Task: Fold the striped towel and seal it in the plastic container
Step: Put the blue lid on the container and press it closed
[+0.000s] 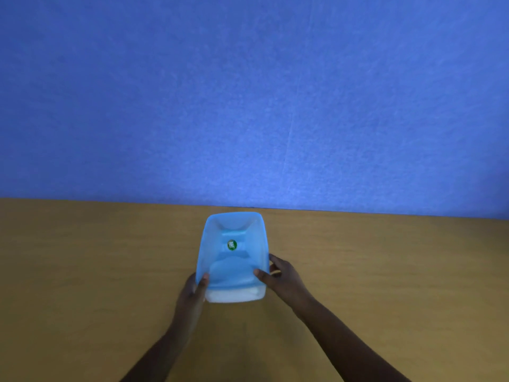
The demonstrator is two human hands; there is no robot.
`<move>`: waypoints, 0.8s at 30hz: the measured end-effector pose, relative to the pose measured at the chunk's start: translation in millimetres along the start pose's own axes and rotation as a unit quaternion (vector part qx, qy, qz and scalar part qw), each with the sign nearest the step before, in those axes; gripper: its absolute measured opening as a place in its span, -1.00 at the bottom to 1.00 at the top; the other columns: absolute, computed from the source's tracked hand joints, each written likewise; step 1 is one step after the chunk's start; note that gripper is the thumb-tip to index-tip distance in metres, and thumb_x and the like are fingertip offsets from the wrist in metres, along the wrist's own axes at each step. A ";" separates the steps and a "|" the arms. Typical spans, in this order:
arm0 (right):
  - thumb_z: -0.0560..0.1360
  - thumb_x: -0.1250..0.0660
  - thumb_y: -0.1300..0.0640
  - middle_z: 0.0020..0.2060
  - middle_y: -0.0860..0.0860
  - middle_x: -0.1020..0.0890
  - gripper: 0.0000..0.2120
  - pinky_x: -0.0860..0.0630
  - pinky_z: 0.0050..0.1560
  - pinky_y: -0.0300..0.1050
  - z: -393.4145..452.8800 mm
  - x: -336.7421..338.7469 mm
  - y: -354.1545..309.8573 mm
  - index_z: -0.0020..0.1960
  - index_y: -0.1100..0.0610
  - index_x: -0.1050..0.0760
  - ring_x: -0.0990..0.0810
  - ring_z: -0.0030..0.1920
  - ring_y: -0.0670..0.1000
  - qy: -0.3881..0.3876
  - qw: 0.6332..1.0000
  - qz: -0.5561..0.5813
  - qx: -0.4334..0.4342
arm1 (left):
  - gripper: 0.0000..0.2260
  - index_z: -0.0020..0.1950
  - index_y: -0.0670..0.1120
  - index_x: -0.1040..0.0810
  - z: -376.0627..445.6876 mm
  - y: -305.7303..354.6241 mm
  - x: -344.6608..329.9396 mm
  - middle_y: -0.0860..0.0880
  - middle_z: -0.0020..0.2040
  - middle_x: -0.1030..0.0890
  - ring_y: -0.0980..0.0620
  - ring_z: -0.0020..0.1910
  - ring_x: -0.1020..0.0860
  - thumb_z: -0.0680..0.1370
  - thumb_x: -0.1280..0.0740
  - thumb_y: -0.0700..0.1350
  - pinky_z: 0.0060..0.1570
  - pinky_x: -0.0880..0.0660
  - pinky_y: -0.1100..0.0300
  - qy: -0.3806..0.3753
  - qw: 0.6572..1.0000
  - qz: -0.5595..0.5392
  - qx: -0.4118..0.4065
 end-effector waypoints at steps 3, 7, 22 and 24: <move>0.39 -0.43 -0.01 -0.15 -0.05 -0.63 -0.64 -0.51 -0.20 -0.31 22.3 -18.8 -13.3 0.17 0.03 -0.55 -0.56 -0.24 -0.20 -0.010 1.000 0.002 0.019 | -0.58 -0.04 0.10 -0.55 19.9 9.0 16.9 -0.09 0.07 -0.60 -0.10 0.14 -0.53 0.25 -0.28 0.32 0.26 -0.40 -0.13 0.026 1.000 -0.009 0.002; 0.40 -0.41 -0.06 0.06 0.05 -0.62 -0.55 -0.56 -0.09 -0.12 43.2 -40.2 -20.9 0.25 -0.01 -0.49 -0.63 -0.04 0.03 -0.025 1.000 0.016 -0.006 | -0.86 0.06 -0.02 -0.52 41.6 19.9 32.1 -0.17 0.09 -0.58 -0.15 0.14 -0.52 0.56 -0.23 -0.04 0.23 -0.39 -0.11 0.039 0.999 -0.011 -0.014; 0.48 -0.31 -0.08 0.23 0.09 -0.54 -0.51 -0.48 0.20 -0.02 72.3 -58.6 -21.9 0.36 0.05 -0.38 -0.52 0.22 0.07 -0.040 0.998 -0.046 -0.012 | -0.45 0.45 -0.21 -0.18 67.4 15.7 37.5 -0.22 0.44 -0.28 -0.16 0.39 -0.30 0.56 -0.21 0.03 0.35 -0.23 -0.02 0.104 0.986 0.125 -0.032; 0.54 -0.21 -0.11 0.34 0.14 -0.42 -0.45 -0.38 0.30 -0.03 69.2 -53.8 -18.7 0.44 0.12 -0.26 -0.41 0.33 0.10 -0.020 0.996 -0.085 -0.012 | -0.37 0.47 -0.25 -0.07 55.9 23.2 32.8 -0.23 0.49 -0.16 -0.16 0.46 -0.16 0.54 -0.15 0.09 0.43 -0.11 -0.03 0.156 0.961 0.205 -0.097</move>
Point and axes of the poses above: each hand's wrist, its own z-axis towards the middle knuckle, its own x-axis out of the back of the hand, y = z × x, the point moved 2 cm from there along z, towards the middle knuckle
